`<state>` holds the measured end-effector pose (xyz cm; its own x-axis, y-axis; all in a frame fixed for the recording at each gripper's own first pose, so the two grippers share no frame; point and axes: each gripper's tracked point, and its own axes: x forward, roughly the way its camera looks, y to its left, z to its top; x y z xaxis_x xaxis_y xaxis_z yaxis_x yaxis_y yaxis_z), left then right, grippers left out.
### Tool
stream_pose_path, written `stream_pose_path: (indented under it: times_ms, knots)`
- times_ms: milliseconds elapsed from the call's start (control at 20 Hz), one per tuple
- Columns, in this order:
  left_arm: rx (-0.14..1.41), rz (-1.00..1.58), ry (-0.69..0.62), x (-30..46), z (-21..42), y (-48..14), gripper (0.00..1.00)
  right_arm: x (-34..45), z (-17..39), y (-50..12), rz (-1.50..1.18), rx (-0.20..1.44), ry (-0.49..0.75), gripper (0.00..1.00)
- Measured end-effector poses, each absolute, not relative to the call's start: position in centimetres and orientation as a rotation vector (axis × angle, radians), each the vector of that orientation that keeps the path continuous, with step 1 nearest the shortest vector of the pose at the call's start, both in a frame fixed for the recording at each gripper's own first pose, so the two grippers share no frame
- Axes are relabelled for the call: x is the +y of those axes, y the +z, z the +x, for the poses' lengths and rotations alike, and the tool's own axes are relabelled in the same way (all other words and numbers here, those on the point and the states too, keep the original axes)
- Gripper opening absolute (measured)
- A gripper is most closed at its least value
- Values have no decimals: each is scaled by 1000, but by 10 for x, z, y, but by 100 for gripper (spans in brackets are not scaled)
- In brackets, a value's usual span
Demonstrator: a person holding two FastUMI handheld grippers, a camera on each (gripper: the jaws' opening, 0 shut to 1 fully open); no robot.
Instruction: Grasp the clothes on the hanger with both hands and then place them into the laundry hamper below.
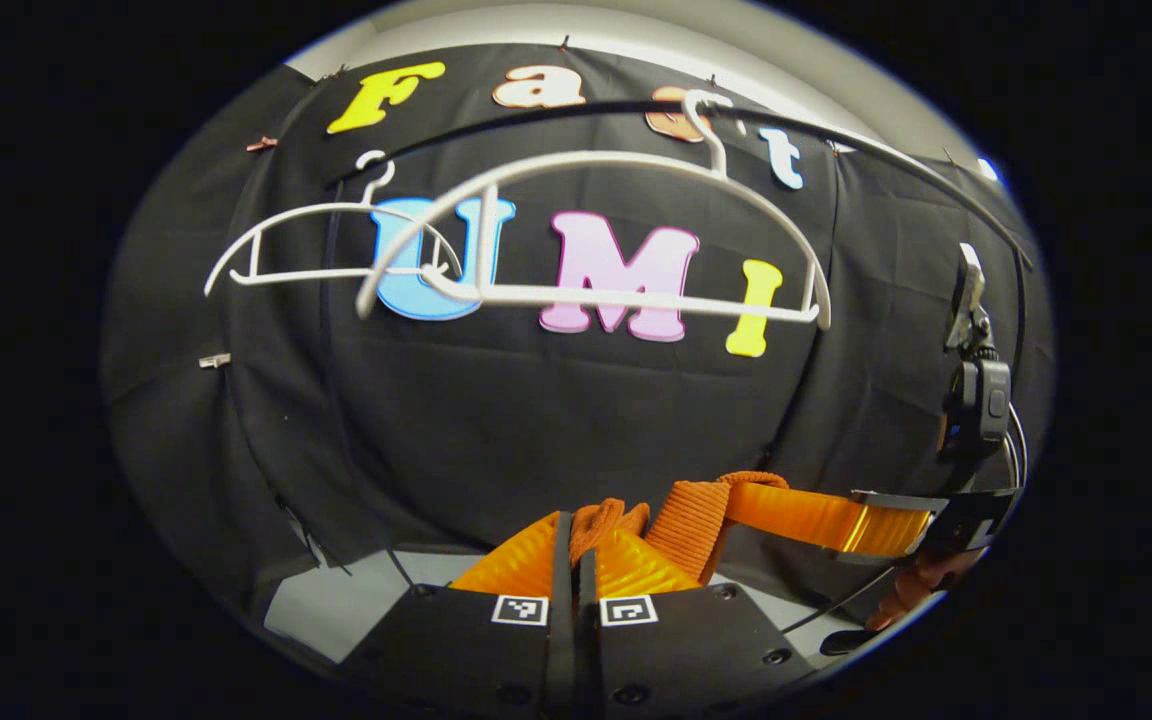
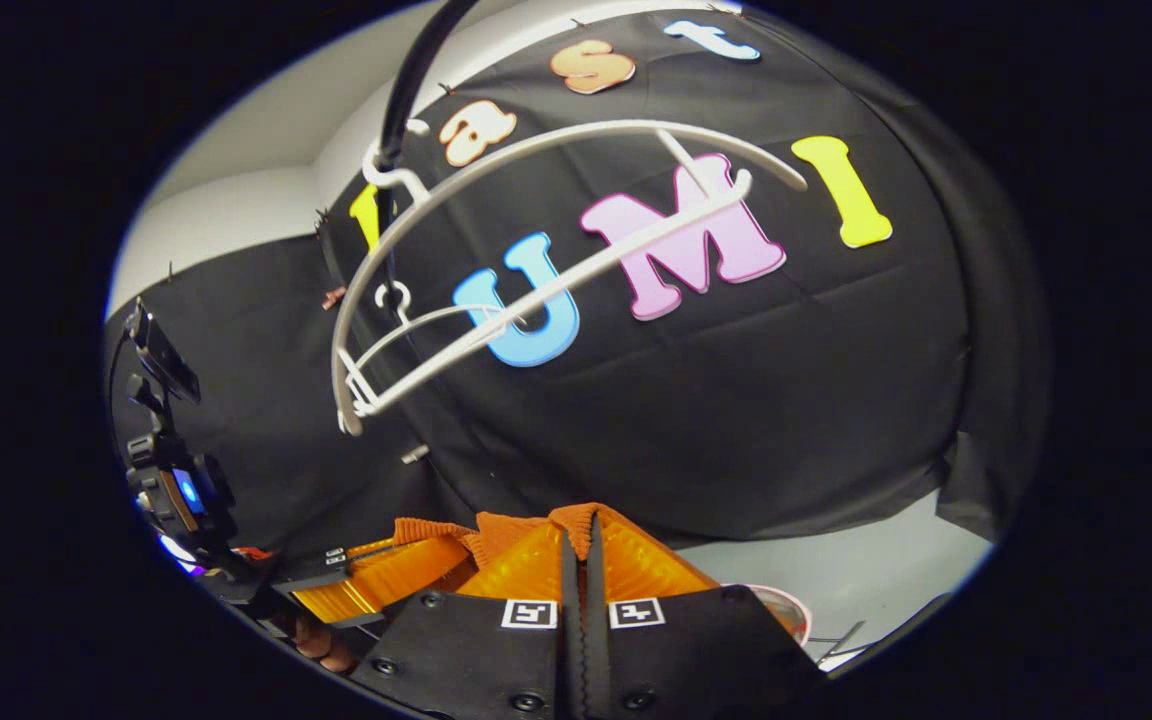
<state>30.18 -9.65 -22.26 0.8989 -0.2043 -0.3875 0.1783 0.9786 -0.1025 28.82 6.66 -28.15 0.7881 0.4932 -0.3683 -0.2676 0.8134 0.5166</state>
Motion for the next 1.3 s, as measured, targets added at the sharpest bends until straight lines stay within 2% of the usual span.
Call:
stream_pose_path:
  times_ms: [450, 550, 600, 650, 850, 900, 950, 1050, 1300]
  knots:
    - [704, -11, -140, -75, 299, -392, 5, 49, 260, -453, 132, 811, 323, 5]
    - [746, 17, -151, -72, 297, -417, 6, 52, 249, -475, 111, 872, 321, 5]
    - [763, 18, -171, -76, 293, -427, 7, 56, 246, -480, 128, 891, 333, 8]
    - [772, 15, -182, -79, 291, -435, 11, 54, 240, -487, 124, 909, 330, 23]
    - [810, 51, -158, -70, 280, -447, 86, 29, 234, -510, 22, 941, 234, 86]
    - [818, 62, -147, -67, 278, -450, 92, 24, 230, -514, 7, 954, 211, 90]
    - [820, 70, -138, -65, 277, -450, 94, 21, 226, -517, 5, 968, 199, 90]
    - [820, 67, -140, -65, 275, -448, 95, 19, 219, -521, 12, 990, 184, 96]
    - [787, 48, -145, -63, 267, -431, 95, 11, 217, -500, 14, 946, 128, 99]
